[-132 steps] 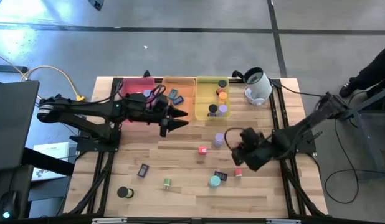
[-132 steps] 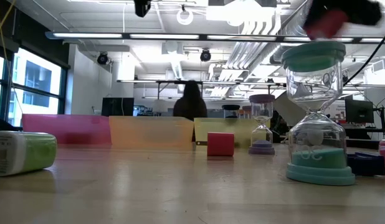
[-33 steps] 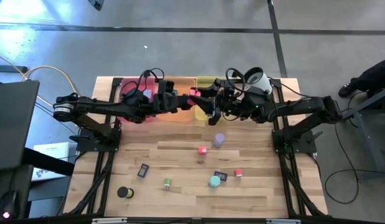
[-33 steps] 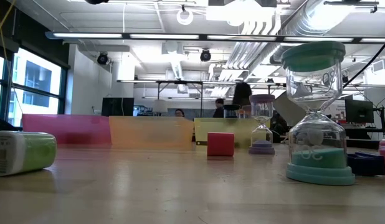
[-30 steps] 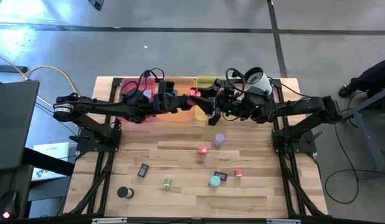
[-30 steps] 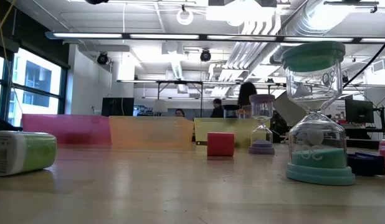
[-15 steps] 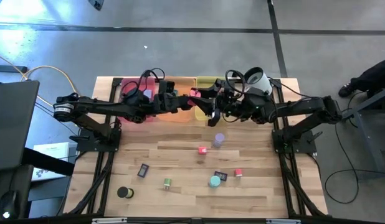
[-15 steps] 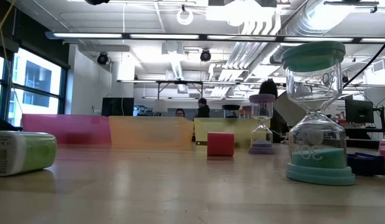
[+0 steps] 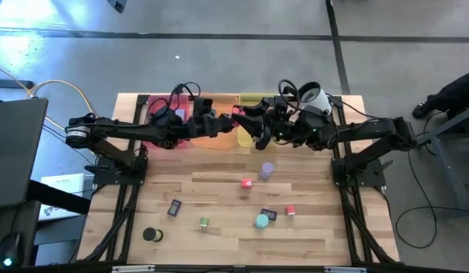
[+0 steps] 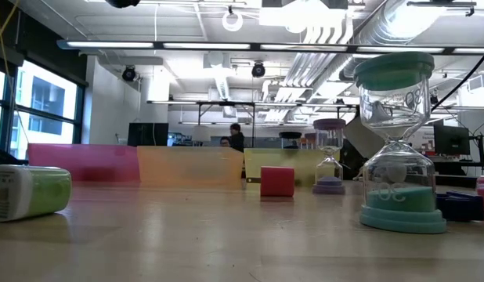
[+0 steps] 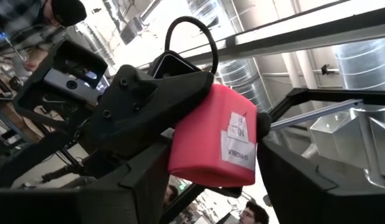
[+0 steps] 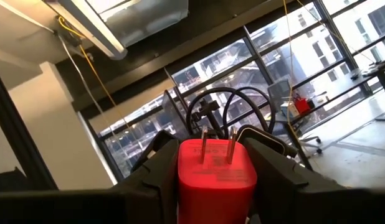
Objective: Pick & Place Office items
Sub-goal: Put the bottom pink charger adapter into the red bin
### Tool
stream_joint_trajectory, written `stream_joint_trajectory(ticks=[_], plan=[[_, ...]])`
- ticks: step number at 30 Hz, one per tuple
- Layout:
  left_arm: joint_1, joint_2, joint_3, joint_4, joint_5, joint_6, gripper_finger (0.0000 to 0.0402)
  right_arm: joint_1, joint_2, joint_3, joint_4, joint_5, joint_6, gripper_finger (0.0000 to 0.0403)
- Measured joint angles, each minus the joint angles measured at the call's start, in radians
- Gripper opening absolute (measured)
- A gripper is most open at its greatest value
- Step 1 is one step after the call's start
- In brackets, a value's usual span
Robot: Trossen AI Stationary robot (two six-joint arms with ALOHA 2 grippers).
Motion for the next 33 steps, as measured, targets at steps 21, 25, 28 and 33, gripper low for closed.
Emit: stream_joint_trajectory(ticks=[21, 25, 28, 33], plan=[[0.003, -0.002, 0.0, -0.053, 0.017, 0.087, 0.0168, 0.0, -0.002, -0.001, -0.046, -0.028, 0.084, 0.0143], [0.008, -0.002, 0.0, -0.059, 0.027, 0.074, 0.0168, 0.0, -0.003, -0.001, -0.054, -0.066, 0.078, 0.0189], [0.008, -0.002, 0.0, -0.058, 0.054, 0.074, 0.0168, 0.0, -0.003, -0.001, -0.057, -0.101, 0.072, 0.0231], [0.009, -0.003, 0.002, -0.053, 0.088, 0.074, 0.0168, 0.001, -0.049, -0.003, -0.108, -0.139, 0.005, 0.0278]])
